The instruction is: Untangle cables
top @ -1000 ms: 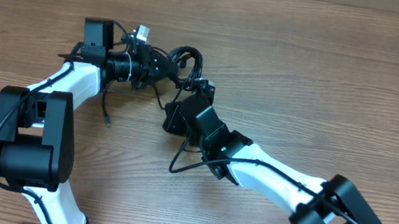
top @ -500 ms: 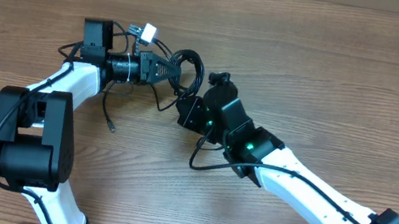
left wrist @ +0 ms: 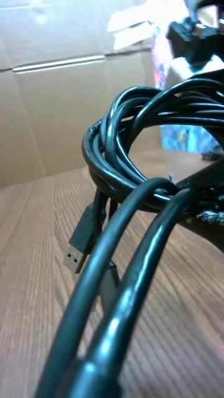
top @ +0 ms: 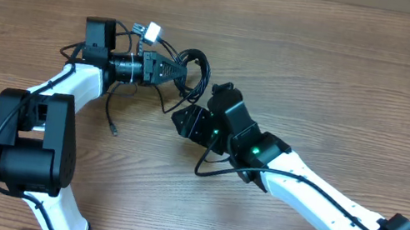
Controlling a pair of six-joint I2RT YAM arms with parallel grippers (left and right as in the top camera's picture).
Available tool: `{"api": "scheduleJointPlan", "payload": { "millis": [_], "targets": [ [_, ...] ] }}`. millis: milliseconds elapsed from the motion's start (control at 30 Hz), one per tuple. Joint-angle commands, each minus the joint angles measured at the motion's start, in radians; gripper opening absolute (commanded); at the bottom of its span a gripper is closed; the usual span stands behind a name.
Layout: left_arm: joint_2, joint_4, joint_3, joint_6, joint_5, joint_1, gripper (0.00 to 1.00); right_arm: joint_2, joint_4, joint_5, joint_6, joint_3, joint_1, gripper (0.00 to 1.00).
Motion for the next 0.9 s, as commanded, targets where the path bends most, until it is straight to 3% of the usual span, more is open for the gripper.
{"api": "scheduleJointPlan", "payload": {
  "millis": [0, 200, 433, 733, 867],
  "targets": [
    [0.006, 0.004, 0.002, -0.124, 0.033, -0.013, 0.04, 0.030, 0.038, 0.088, -0.006, 0.002, 0.023, 0.62],
    [0.006, 0.000, 0.002, -0.323, 0.005, -0.039, 0.04, 0.087, 0.145, 0.112, -0.006, 0.002, 0.042, 0.67],
    [0.006, 0.000, 0.002, -0.374, -0.002, -0.068, 0.04, 0.150, 0.247, 0.244, -0.006, 0.002, 0.042, 0.66],
    [0.006, 0.000, 0.002, -0.374, -0.041, -0.068, 0.04, 0.163, 0.296, 0.244, -0.006, 0.002, 0.044, 0.22],
    [0.006, 0.000, 0.002, -0.374, -0.042, -0.068, 0.04, 0.163, 0.285, 0.240, -0.006, 0.002, 0.052, 0.22]
  ]
}}
